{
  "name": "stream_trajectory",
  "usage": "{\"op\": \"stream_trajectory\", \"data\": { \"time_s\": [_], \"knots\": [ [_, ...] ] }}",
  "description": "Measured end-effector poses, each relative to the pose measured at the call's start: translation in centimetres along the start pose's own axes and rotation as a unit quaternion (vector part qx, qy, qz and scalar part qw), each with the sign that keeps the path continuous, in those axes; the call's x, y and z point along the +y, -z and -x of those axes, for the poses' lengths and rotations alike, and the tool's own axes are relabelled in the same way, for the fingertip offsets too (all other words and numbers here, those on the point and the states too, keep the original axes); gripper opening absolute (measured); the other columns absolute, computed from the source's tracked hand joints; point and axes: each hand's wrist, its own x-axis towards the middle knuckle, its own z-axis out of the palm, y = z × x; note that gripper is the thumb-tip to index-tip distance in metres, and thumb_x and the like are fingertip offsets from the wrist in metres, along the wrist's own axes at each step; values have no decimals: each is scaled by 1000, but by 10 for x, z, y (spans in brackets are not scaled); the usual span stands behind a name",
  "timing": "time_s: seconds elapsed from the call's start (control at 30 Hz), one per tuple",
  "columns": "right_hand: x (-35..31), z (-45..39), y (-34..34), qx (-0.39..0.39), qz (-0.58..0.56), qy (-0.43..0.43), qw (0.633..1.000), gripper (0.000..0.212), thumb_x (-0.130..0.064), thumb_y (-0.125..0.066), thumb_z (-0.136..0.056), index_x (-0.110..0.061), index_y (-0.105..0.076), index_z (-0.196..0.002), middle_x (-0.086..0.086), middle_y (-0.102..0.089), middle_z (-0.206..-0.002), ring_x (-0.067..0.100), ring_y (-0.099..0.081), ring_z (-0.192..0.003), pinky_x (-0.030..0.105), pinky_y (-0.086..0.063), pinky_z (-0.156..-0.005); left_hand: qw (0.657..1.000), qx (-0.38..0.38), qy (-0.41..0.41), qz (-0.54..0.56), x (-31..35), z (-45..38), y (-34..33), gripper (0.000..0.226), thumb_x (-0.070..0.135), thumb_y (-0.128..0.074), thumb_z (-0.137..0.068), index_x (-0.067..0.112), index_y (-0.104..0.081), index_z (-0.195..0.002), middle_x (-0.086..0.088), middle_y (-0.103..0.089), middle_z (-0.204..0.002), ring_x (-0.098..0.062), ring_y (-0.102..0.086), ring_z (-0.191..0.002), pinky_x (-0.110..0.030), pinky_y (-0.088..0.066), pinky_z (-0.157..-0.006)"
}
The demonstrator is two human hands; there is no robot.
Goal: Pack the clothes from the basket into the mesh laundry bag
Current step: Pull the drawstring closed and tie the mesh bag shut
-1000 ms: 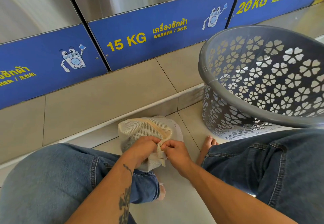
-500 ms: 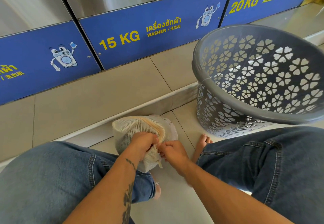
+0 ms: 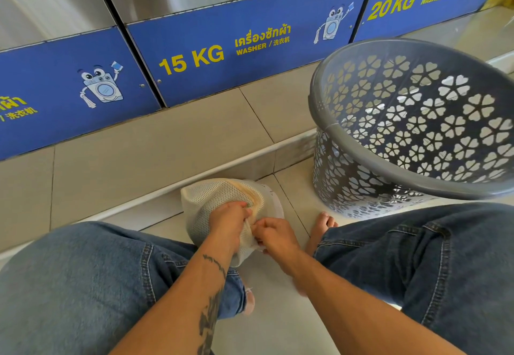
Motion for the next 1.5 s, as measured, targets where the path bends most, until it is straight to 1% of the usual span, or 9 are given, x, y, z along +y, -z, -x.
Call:
{"op": "stream_trajectory", "data": {
  "time_s": [0.1,0.2,0.33,0.5,0.7,1.03,1.23,1.4,1.5],
  "knots": [
    [18,6,-2,-13,89,35,995,18,-14,-63,-82,-13,-68,-64,-7,-60,-60,9,-54,-60,23,-44,-55,1000,9,-15,19,5,-4,2,20,-2,-65,-81,15,-72,-88,-14,-71,-99,-33,-65,-98,-51,-53,-91],
    [13,5,2,15,34,28,999,24,-9,-59,-83,-20,-68,-63,-9,-62,-61,12,-56,-63,26,-46,-58,1000,8,-23,17,2,-6,3,21,-2,-64,-82,18,-70,-87,-14,-70,-101,-33,-64,-98,-49,-53,-90],
    [-13,-3,13,27,-42,40,998,20,-4,-60,-81,-20,-69,-73,0,-66,-73,17,-59,-70,33,-50,-66,999,18,-44,-19,-3,-7,6,20,-2,-64,-84,17,-69,-86,-12,-71,-94,-27,-66,-85,-35,-54,-65],
    [-12,-1,4,26,-21,59,998,22,-9,-67,-85,-21,-72,-67,-5,-70,-69,15,-64,-72,34,-54,-69,996,-1,-65,-68,-2,-5,5,19,-1,-64,-81,13,-69,-93,-16,-71,-95,-32,-66,-85,-38,-56,-68],
    [-7,2,-5,93,55,126,986,14,-18,-65,-81,-16,-68,-67,-10,-63,-57,2,-55,-54,27,-50,-53,988,-15,-98,-122,0,-2,2,21,5,-74,-76,13,-65,-93,-5,-70,-85,-17,-65,-74,-26,-48,-54],
    [-2,4,2,74,129,271,951,24,-10,-57,-84,-23,-74,-92,-11,-72,-86,5,-65,-82,27,-57,-73,988,1,-110,-105,-1,-11,0,23,-1,-68,-76,12,-62,-94,-12,-70,-95,-26,-65,-88,-41,-56,-77],
    [17,5,4,37,178,266,947,25,-11,-58,-80,-29,-73,-88,-16,-69,-86,1,-63,-83,16,-52,-73,991,12,-90,-94,-1,-15,2,21,1,-71,-78,13,-62,-92,-14,-69,-97,-31,-65,-90,-49,-56,-84],
    [15,6,7,-41,213,229,949,38,-9,-57,-70,-34,-67,-95,-19,-62,-88,1,-61,-86,22,-56,-79,992,15,-85,-90,-2,-15,4,21,1,-70,-80,12,-62,-96,-15,-68,-99,-34,-65,-97,-53,-54,-87],
    [15,8,5,-29,134,192,972,31,-6,-62,-70,-31,-53,-87,-3,-64,-87,12,-61,-80,35,-57,-75,994,18,-86,-65,0,-16,3,20,1,-69,-80,11,-62,-96,-16,-68,-101,-35,-65,-97,-51,-54,-87]
  ]
}}
